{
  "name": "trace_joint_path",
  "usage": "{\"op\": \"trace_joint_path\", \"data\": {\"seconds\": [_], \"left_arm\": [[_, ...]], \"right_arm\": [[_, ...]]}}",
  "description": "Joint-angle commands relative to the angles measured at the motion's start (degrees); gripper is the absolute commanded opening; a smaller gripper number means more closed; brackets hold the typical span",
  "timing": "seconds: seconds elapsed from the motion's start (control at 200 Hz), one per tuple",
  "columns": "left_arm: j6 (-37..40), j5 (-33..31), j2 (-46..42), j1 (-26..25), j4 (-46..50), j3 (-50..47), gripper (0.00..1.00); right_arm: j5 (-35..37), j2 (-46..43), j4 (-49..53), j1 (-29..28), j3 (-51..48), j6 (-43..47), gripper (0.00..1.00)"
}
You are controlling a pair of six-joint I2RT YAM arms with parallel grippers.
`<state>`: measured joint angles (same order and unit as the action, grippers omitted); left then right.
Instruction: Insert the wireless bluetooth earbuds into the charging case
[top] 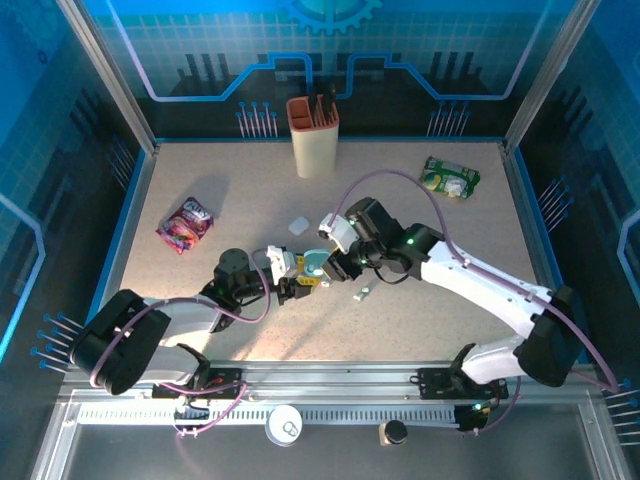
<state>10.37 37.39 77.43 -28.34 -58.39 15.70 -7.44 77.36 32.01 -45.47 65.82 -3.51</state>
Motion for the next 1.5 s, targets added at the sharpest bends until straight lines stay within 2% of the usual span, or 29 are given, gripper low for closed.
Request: {"op": "trace_joint_path", "data": {"seconds": [0.0,0.205,0.405,0.495,0.605,0.725,0.86,1.021,1.056,1.126,1.176,1.366,1.496], "left_arm": [[-1.15,1.64,1.13,0.22,-3.94,1.07,0.39],[-0.69,1.72,1.76,0.21,-5.22,0.69,0.40],[0.30,2.84,1.11,0.17,-3.71,0.99,0.39],[0.38,3.35,0.67,0.17,-3.24,1.22,0.40],[0.20,3.43,-0.14,0.13,-2.75,1.33,0.40],[-1.19,3.24,-0.48,0.14,-2.65,1.52,0.40],[-4.10,1.84,0.64,0.13,-5.61,1.60,0.40],[-9.71,0.46,4.34,0.14,-13.85,1.52,0.40],[-10.85,0.33,5.38,0.14,-16.19,1.48,0.40],[-13.29,0.40,7.61,0.19,-21.39,1.41,0.40],[-13.99,0.57,8.34,0.05,-21.53,2.09,0.39],[-13.62,-0.47,8.51,-0.11,-21.94,3.35,0.39],[-13.62,-0.13,8.76,-0.45,-21.94,4.55,0.39]], "right_arm": [[-3.24,-2.78,-1.82,1.26,-1.08,-2.19,0.36],[-7.33,-6.53,-8.04,3.32,-3.30,-6.86,0.39],[-5.20,-1.87,-5.84,3.69,1.31,-9.42,0.34],[-3.58,1.05,-4.87,3.51,3.26,-9.32,0.28],[-0.56,2.71,-5.11,2.38,3.79,-7.62,0.23],[-1.04,3.06,-3.99,1.72,3.55,-4.91,0.22],[-3.25,1.88,-2.49,0.99,2.45,-3.37,0.22],[-4.60,-1.50,-3.47,0.98,0.35,-4.76,0.22],[-4.66,-2.13,-4.02,1.28,-0.04,-6.02,0.24],[-6.17,-3.32,-4.94,2.91,-0.59,-10.89,0.40],[-7.90,-3.91,-4.94,4.80,-0.74,-15.81,0.47],[-17.21,-5.20,-5.76,9.53,-3.80,-31.50,0.59],[-25.87,-5.95,-15.92,11.14,-9.77,-42.32,0.62]]}}
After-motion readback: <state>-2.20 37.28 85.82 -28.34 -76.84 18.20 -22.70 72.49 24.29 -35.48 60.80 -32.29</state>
